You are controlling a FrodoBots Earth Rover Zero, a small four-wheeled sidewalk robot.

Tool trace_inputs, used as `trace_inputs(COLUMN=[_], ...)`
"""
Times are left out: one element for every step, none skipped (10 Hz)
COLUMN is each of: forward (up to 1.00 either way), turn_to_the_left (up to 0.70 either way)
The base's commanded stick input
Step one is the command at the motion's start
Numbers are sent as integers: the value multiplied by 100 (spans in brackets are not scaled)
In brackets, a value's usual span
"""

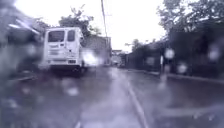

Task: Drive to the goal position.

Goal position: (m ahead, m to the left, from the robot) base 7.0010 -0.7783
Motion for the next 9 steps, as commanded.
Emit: trace_inputs(forward=[100, 100, 100, 100, 100, 100, 100, 100, 100], turn_to_the_left=[0, 0, 0, 0, 0, 0, 0, -3, -22])
